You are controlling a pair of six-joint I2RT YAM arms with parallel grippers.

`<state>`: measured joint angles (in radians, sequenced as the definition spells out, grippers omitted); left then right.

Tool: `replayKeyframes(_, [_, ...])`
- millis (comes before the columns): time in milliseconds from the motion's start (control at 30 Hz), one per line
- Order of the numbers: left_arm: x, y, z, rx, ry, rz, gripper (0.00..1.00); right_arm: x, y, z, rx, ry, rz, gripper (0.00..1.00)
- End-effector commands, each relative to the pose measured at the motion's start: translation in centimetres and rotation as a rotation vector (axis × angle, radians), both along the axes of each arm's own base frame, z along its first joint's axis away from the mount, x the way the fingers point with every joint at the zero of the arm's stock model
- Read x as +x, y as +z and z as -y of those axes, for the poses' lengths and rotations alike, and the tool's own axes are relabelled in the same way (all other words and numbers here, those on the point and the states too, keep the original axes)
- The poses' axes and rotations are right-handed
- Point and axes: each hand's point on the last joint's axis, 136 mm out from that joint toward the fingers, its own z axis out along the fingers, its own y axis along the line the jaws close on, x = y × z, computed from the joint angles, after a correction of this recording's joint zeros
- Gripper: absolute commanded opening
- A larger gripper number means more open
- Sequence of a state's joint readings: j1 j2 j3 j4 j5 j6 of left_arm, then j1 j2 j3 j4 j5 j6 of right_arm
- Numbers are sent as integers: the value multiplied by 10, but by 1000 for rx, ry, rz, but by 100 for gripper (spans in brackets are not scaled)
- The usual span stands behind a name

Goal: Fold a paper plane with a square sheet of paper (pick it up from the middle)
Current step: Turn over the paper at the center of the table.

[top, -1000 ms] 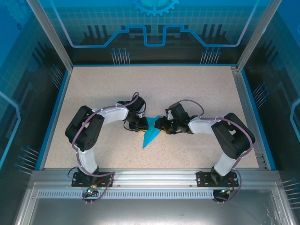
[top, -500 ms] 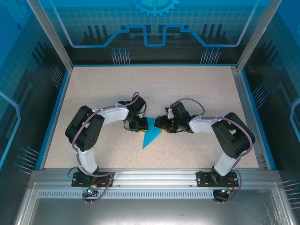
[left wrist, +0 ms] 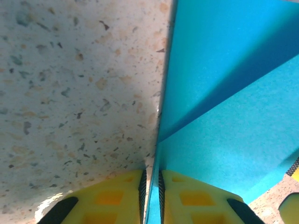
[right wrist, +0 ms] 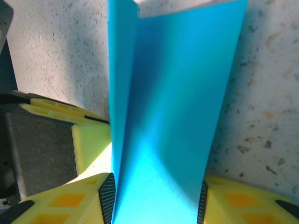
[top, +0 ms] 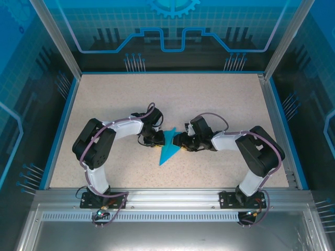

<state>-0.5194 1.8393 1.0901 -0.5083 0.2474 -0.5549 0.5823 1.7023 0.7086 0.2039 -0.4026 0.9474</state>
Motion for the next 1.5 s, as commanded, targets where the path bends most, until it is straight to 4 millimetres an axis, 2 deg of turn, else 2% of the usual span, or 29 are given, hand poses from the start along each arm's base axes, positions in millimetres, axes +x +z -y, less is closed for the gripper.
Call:
replayKeyframes(0, [-9,1,-10,37,24,-13,19,-6,0,-7,23,17,-3,49])
replayKeyframes(233, [-9,0,-8,23,31,-16,19,-4,2,-10,34,7,5,49])
replayKeyframes(433, [-9,2,-5,13,22,-15,19,6,7,-18,73,-3,24,49])
replayKeyframes(700, [-8,5,-6,13,23,-9,20,8,8,-17,58,-6,30,49])
replayKeyframes(1000, [-8,20,-3,-25,29,21,23,4,8,-15,59,-3,31,49])
replayKeyframes(1167, [-11,30,-6,-32,33,43,25,4,11,-19,66,16,46,53])
replayKeyframes(1467, [-18,46,-13,-50,68,89,26,4,8,-21,63,16,38,54])
